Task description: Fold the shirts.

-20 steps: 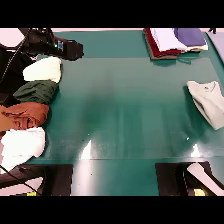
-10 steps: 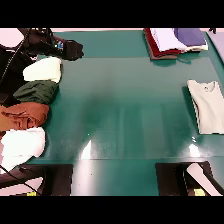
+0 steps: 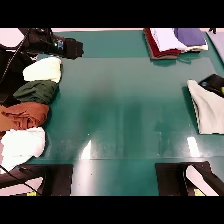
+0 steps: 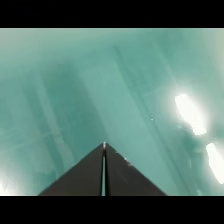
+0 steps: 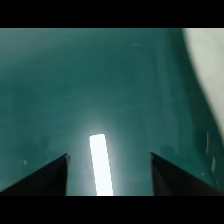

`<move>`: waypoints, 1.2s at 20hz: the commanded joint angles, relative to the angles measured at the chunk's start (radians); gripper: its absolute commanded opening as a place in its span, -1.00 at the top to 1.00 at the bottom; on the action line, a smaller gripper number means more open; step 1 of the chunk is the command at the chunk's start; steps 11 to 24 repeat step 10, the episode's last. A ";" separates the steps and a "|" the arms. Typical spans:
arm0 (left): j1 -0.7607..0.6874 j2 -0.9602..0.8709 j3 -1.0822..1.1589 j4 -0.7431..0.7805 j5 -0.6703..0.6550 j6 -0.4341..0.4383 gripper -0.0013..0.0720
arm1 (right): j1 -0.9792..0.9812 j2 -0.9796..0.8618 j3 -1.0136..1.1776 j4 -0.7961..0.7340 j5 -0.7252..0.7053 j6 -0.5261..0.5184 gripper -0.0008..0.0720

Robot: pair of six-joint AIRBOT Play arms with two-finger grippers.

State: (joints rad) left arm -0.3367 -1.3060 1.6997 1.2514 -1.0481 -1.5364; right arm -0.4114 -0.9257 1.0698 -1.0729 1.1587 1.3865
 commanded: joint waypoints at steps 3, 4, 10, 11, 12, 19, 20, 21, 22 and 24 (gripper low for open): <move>0.000 -0.001 0.000 -0.002 0.047 0.000 0.90 | 0.249 0.001 0.011 0.024 -0.040 -0.001 0.93; 0.000 -0.001 0.000 -0.002 0.055 0.000 0.90 | 0.271 0.001 0.011 0.024 -0.040 -0.001 0.93; 0.000 0.000 0.000 -0.002 0.091 0.000 0.90 | 0.312 0.001 0.011 0.026 -0.026 0.000 0.93; 0.000 0.000 0.000 -0.002 0.091 0.000 0.90 | 0.312 0.001 0.011 0.026 -0.026 0.000 0.93; 0.000 0.000 0.000 -0.002 0.091 0.000 0.90 | 0.312 0.001 0.011 0.026 -0.026 0.000 0.93; 0.000 0.000 0.000 -0.002 0.091 0.000 0.90 | 0.312 0.001 0.011 0.026 -0.026 0.000 0.93; 0.000 0.000 0.000 -0.002 0.091 0.000 0.90 | 0.312 0.001 0.011 0.026 -0.026 0.000 0.93; 0.000 0.000 0.000 -0.002 0.091 0.000 0.90 | 0.312 0.001 0.011 0.026 -0.026 0.000 0.93; 0.000 0.000 0.000 -0.002 0.091 0.000 0.90 | 0.312 0.001 0.011 0.026 -0.026 0.000 0.93; 0.000 0.000 0.000 -0.002 0.091 0.000 0.90 | 0.312 0.001 0.011 0.026 -0.026 0.000 0.93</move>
